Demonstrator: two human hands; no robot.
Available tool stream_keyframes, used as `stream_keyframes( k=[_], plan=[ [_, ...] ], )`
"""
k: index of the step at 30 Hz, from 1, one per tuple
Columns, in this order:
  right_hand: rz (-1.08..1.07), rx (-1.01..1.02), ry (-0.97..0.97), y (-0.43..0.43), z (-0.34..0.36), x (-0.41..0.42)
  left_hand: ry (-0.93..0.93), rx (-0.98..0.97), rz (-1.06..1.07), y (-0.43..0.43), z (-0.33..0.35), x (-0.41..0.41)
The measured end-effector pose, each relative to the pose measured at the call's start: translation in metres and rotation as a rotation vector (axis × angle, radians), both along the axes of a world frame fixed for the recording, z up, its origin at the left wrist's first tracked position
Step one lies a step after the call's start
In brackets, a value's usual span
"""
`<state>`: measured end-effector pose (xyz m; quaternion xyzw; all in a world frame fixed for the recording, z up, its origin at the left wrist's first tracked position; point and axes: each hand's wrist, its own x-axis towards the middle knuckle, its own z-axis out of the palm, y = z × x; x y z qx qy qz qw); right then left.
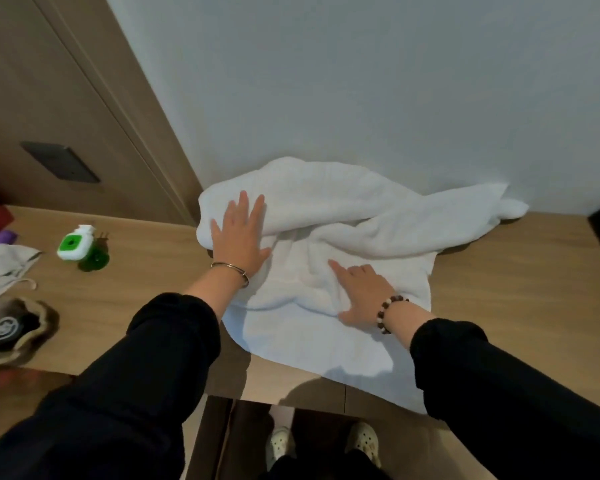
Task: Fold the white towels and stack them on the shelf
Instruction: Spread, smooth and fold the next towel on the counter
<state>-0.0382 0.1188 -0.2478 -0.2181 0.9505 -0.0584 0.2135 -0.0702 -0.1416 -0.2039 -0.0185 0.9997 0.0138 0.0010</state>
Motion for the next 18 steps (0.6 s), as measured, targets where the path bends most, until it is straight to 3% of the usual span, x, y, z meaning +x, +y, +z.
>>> stream_keyframes(
  k=[3, 6, 11, 14, 16, 18],
  plan=[
    [0.046, 0.206, 0.046, -0.002, -0.002, 0.004, -0.180, 0.269, 0.029, 0.002, -0.001, -0.015],
    [0.055, 0.415, 0.014, -0.004, 0.010, 0.000, -0.249, 0.287, 0.044, 0.009, -0.007, -0.009],
    [-0.010, 0.777, -0.090, 0.014, 0.040, -0.009, -0.305, 0.296, -0.105, 0.047, -0.003, 0.018],
    [-0.023, 0.523, -0.147, 0.024, 0.035, 0.001, -0.308, 0.381, -0.154, 0.067, 0.005, 0.031],
    [-0.144, 0.267, -0.285, 0.022, 0.027, 0.013, -0.385, 0.454, -0.142, 0.071, 0.012, 0.033],
    [-0.222, 0.163, -0.317, 0.018, 0.021, 0.024, -0.464, 0.572, -0.076, 0.072, 0.024, 0.033]
  ],
)
